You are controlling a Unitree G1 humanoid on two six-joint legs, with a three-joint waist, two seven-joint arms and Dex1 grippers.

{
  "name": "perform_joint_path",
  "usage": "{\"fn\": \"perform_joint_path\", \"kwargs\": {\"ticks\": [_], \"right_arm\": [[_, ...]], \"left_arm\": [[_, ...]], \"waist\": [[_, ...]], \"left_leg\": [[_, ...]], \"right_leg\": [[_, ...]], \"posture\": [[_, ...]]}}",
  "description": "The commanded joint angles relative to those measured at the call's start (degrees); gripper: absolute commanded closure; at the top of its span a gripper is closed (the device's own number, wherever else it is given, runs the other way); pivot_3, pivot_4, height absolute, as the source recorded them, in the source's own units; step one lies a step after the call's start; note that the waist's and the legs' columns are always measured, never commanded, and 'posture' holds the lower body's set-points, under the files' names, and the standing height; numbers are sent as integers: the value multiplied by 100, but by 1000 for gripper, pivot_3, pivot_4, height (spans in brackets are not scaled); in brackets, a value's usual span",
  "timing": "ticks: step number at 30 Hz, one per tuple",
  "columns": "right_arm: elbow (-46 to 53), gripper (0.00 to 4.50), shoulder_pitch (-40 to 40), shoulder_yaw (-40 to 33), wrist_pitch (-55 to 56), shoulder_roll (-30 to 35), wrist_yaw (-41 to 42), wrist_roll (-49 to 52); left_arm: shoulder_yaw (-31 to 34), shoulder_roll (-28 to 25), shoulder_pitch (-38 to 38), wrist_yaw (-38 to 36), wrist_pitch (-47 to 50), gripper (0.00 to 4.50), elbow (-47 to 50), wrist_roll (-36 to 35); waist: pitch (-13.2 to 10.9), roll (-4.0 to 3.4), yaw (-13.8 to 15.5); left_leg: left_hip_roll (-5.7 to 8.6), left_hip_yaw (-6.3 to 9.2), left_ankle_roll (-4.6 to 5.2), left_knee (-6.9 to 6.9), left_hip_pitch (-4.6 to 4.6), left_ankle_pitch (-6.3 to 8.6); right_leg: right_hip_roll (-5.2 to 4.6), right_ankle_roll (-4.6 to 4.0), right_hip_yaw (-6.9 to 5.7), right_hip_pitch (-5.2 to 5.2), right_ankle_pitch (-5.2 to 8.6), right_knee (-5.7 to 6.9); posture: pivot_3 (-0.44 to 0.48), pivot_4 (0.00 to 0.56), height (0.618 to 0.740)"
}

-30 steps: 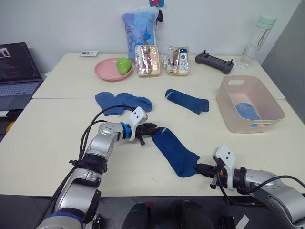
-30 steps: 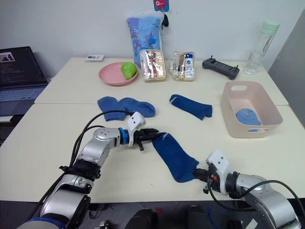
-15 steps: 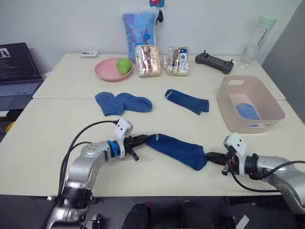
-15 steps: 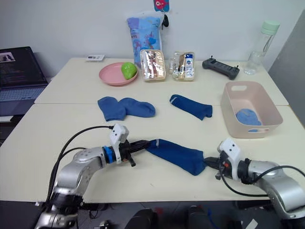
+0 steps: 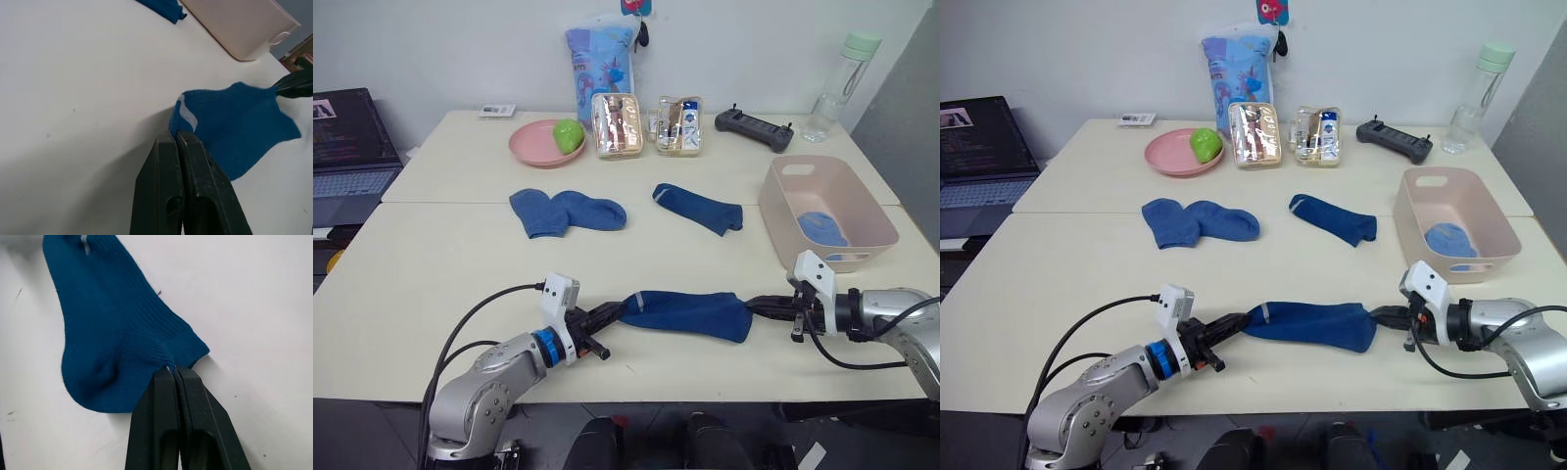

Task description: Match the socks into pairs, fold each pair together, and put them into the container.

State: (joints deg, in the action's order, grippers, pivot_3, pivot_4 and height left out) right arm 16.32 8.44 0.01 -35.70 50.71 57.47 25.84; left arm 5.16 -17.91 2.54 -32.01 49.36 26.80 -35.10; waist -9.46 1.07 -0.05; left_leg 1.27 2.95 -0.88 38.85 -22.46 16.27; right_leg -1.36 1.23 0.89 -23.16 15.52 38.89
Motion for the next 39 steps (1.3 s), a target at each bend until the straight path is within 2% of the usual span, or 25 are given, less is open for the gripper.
{"fn": "perform_joint_path", "kwargs": {"ticks": [1, 4, 7, 10, 12, 14, 15, 16, 19, 21, 22, 23, 26, 28, 32, 34, 39], "right_arm": [[29, 4500, -48, 104, 250, -48, 34, -158], [57, 4500, -220, 147, 360, -2, 50, -260], [31, 4500, -358, 142, 502, -98, -114, -406], [32, 3808, -412, 35, 445, -245, -250, -358], [84, 3155, -460, -74, 450, -268, -287, -359], [269, 2753, -617, -269, 403, -205, -311, -286], [377, 2709, -674, -358, 366, -172, -308, -237], [522, 2436, -707, -496, 291, -201, -322, -103], [864, 2420, -642, -717, 89, -367, -417, 263], [1067, 2420, -502, -726, -60, -526, -616, 407], [1171, 2615, -407, -616, -32, -639, -757, 341], [1236, 2817, -316, -499, 24, -767, -900, 261], [1241, 3670, -142, -145, 273, -1089, -1208, -82], [1084, 4422, -93, 195, 593, -1315, -1419, -474], [614, 4500, -242, 874, 1419, -1678, -1732, -1345], [413, 4500, -378, 972, 1621, -1827, -1850, -1511], [197, 4500, -830, 834, 1903, -1950, -1970, -1615]], "left_arm": [[-104, -51, 29, 71, -359, 4487, 69, 154], [-107, -20, -86, 134, -556, 4487, -148, 229], [-458, -262, -19, -140, -840, 4487, -416, 510], [-513, -292, -29, -264, -875, 4500, -498, 407], [-530, -307, -54, -336, -893, 4089, -468, 358], [-447, -352, -154, -383, -909, 3652, -467, 335], [-376, -408, -228, -449, -914, 3599, -485, 301], [-333, -555, -320, -623, -984, 3298, -502, 298], [-488, -1019, -505, -1082, -1526, 2448, -604, 651], [-368, -1059, -730, -1189, -1573, 1730, -727, 485], [-328, -1082, -929, -1332, -1669, 1484, -790, 408], [-335, -1108, -1104, -1472, -1814, 1478, -854, 413], [-644, -1203, -1412, -1859, -2475, 1938, -1110, 845], [-951, -1123, -1536, -2095, -2865, 2588, -1354, 1065], [-1570, -808, -1646, -2291, -3743, 3824, -2086, 1658], [-1764, -731, -1566, -2290, -4123, 4469, -2423, 1949], [-1610, -610, -1616, -1923, -4953, 4469, -3474, 2391]], "waist": [[0, 0, 2], [0, 0, 8], [1, -1, 1], [1, -1, -2], [1, -1, 3], [1, -1, 5], [1, -1, 6], [1, -1, 7], [1, -2, -10], [2, -4, -12], [2, -4, -9], [2, -3, -6], [2, -3, -5], [3, -4, -5], [3, -4, -6], [3, -4, -6], [4, -5, -5]], "left_leg": [[0, 0, 0, 0, 0, 0], [0, -1, 0, 0, 0, 0], [0, -2, 0, 0, 1, 0], [0, -3, 0, -2, 2, 0], [0, -1, 0, -2, 1, 0], [0, -3, 0, -1, 1, 0], [0, -1, 0, -2, 1, 0], [0, 1, 0, -2, 0, 0], [0, -3, 0, -2, 2, 0], [-1, -3, 0, -5, 6, 0], [-1, -4, 0, -5, 5, 0], [-1, -3, 0, -5, 4, 0], [0, 0, -1, -3, 2, 0], [1, -4, -1, -5, 1, 0], [3, -8, -1, -3, -1, 0], [4, -6, -1, -4, -1, 0], [3, -6, -1, -4, 2, 0]], "right_leg": [[0, 0, 0, 0, 0, -1], [0, 0, 1, 0, 0, -1], [0, 0, 2, 0, 0, -1], [1, 0, 2, 0, 0, 0], [0, 0, 1, 0, 0, 0], [0, -1, 3, 0, 0, -1], [0, 0, 1, 0, 0, -1], [0, 0, -1, 0, 0, -1], [0, -1, 3, -1, 0, 0], [2, -1, 3, 1, 0, 0], [2, -1, 3, 1, 0, -1], [2, -1, 2, 1, 0, -1], [2, -1, -2, 0, 0, 0], [2, -1, 3, -1, 0, -5], [0, -1, 5, -1, 0, -10], [0, -1, 4, -2, 0, -10], [0, -1, 5, -4, 0, -2]], "posture": [[0, 150, 740], [0, 150, 740], [0, 150, 740], [0, 150, 740], [0, 150, 740], [0, 150, 740], [0, 150, 740], [0, 150, 740], [0, 150, 740], [0, 150, 740], [0, 150, 740], [0, 150, 740], [0, 150, 740], [0, 150, 740], [0, 150, 740], [0, 150, 740], [0, 150, 740]]}}
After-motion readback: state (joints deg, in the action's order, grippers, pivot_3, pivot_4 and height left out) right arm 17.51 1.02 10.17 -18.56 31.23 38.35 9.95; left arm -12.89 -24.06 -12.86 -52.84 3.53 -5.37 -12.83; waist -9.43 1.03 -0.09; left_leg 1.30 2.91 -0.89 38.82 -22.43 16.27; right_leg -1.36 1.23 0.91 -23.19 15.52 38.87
